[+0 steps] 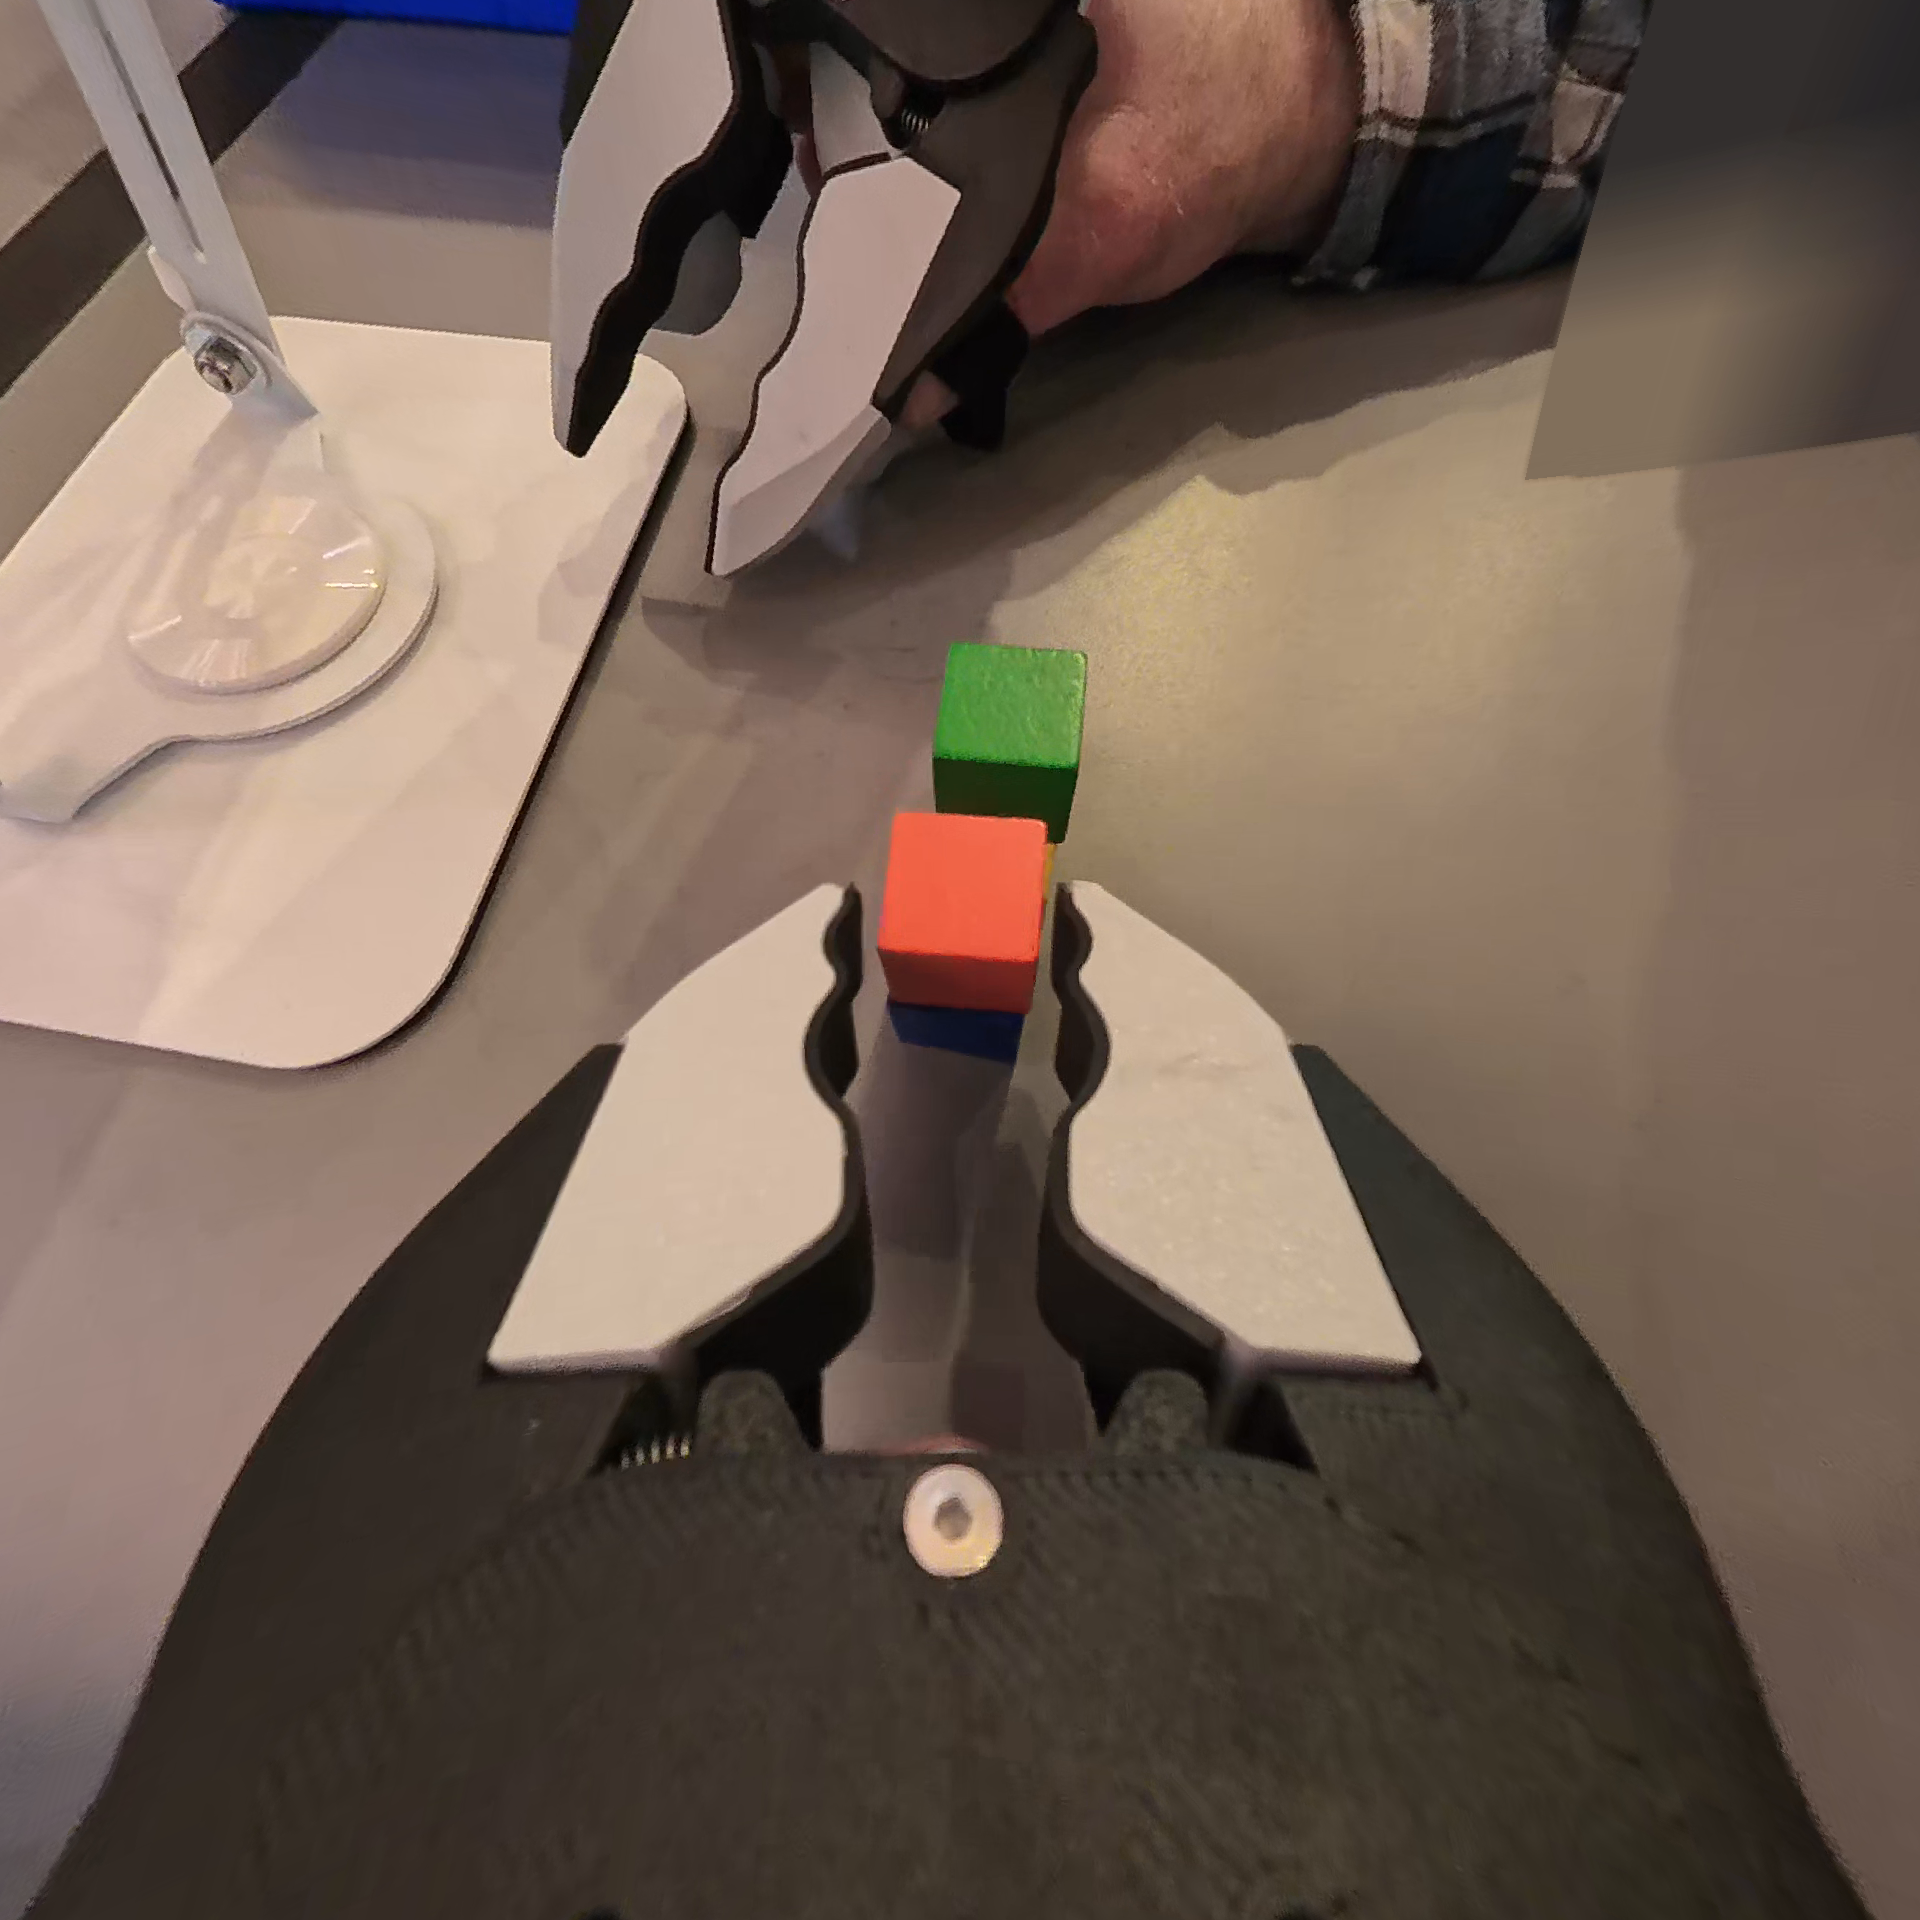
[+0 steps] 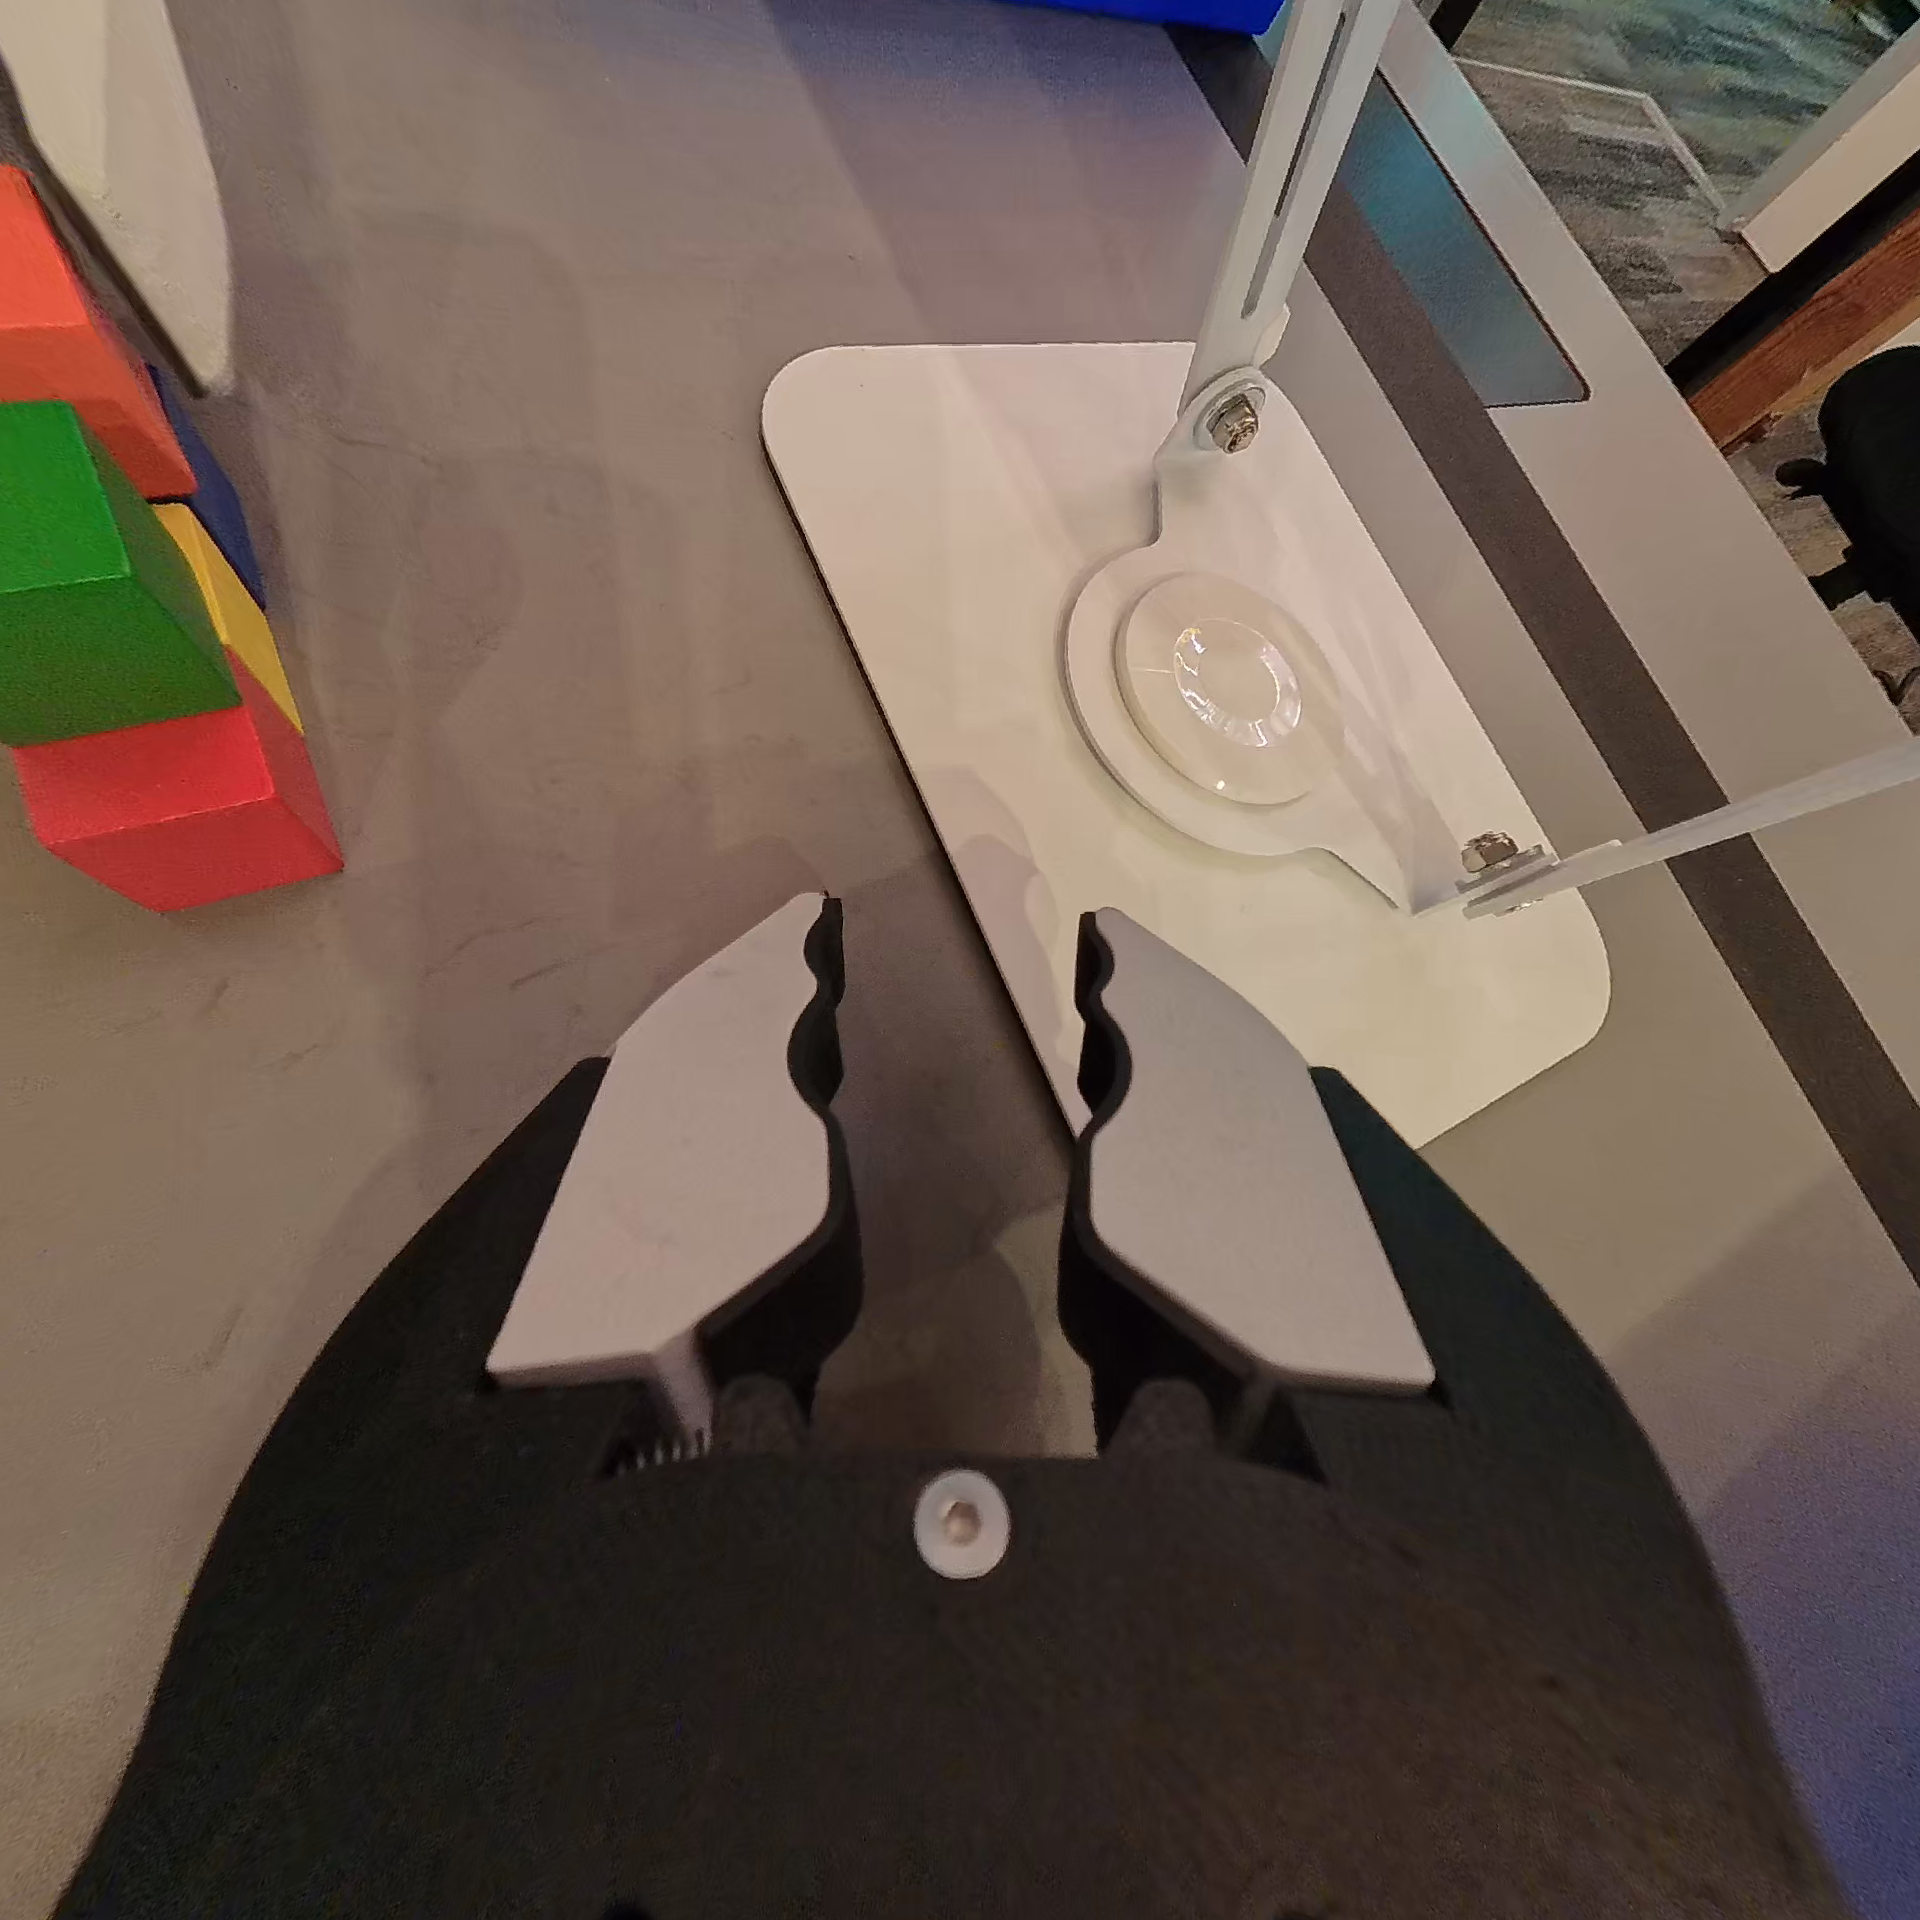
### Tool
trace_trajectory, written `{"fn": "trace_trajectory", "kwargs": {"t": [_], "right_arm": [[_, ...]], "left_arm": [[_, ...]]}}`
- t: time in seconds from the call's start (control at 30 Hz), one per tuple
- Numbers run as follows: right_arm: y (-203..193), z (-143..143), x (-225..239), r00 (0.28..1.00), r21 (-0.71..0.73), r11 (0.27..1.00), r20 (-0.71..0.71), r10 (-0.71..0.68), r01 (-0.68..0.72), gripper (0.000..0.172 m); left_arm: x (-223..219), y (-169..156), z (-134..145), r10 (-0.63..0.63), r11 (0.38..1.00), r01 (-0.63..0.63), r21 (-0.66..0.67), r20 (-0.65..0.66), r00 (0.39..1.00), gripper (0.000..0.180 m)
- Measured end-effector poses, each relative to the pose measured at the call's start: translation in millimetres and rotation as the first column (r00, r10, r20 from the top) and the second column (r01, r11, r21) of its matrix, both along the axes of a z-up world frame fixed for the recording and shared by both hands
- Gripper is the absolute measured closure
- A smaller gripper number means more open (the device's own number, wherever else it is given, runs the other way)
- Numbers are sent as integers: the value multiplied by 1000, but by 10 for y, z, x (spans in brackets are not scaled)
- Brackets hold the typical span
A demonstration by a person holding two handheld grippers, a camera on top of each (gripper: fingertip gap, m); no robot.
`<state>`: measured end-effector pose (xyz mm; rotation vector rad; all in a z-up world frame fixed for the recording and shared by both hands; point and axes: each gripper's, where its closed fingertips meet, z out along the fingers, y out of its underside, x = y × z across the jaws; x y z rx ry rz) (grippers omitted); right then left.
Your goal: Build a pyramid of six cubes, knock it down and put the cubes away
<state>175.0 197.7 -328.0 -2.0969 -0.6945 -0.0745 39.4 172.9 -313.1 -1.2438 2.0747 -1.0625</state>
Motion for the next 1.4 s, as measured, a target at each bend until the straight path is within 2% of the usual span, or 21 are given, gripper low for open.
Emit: {"fn": "trace_trajectory", "kwargs": {"t": [0.07,0.47,1.4], "right_arm": [[0,0,0,1000,0,1000,0,0,0,129],[-1,-1,-2,1000,0,1000,0,1,-1,129],[-5,0,-5,1000,0,1000,1,4,-4,130]], "left_arm": [[15,-16,-2,-9,1000,9,5,7,1000,152],[40,-103,15,-71,997,71,-3,14,997,152],[70,-99,-7,-77,997,77,-18,6,997,153]]}}
